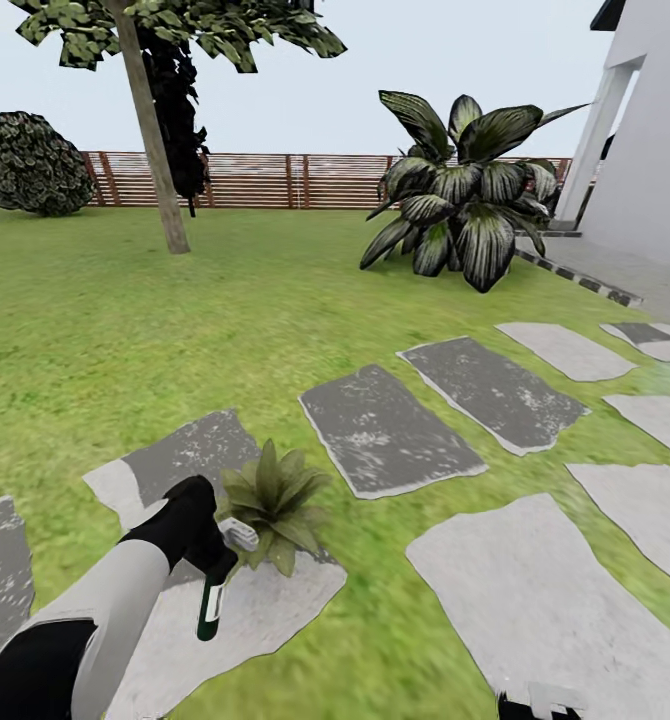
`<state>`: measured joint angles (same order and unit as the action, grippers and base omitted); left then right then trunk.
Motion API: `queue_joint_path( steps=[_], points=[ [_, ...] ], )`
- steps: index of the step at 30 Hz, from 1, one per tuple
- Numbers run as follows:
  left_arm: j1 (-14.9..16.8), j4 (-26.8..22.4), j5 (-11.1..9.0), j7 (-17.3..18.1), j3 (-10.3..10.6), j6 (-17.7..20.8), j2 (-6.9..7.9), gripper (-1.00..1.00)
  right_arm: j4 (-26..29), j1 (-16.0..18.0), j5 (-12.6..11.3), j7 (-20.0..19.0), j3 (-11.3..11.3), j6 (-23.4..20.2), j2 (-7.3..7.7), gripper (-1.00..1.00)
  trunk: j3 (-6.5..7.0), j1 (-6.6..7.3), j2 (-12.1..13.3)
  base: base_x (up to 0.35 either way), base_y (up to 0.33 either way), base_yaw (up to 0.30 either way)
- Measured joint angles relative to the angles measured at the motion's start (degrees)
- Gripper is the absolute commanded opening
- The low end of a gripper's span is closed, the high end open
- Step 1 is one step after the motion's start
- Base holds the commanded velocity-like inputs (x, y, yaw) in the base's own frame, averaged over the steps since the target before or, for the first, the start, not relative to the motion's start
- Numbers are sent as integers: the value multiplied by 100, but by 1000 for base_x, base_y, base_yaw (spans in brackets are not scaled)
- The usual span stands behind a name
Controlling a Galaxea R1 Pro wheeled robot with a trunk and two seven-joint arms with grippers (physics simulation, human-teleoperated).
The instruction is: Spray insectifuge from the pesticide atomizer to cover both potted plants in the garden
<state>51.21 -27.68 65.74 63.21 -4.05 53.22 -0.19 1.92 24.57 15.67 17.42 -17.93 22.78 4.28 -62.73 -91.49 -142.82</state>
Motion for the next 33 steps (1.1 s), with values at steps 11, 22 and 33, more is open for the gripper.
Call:
queue_joint_path(
  steps=[11, 22, 33],
  points=[
    [4, -3, 2, -2, 2, 10, 28, -100, 0, 1, -2, 7, 0, 0, -6, 100, 0, 2, 0, -123, -248, 252],
    [-81, 12, 24, -20, 12, 346, 86, -100, 1, 0, -2, 4, -1, -2, -6, 100, 0, 5, 0, 297, -35, 58],
    [-131, 103, 276, -22, -10, 340, 170, -100, -4, 0, -2, 4, -1, -1, -6, 100, 0, 2, 0, 39, -15, 235]
  ],
)
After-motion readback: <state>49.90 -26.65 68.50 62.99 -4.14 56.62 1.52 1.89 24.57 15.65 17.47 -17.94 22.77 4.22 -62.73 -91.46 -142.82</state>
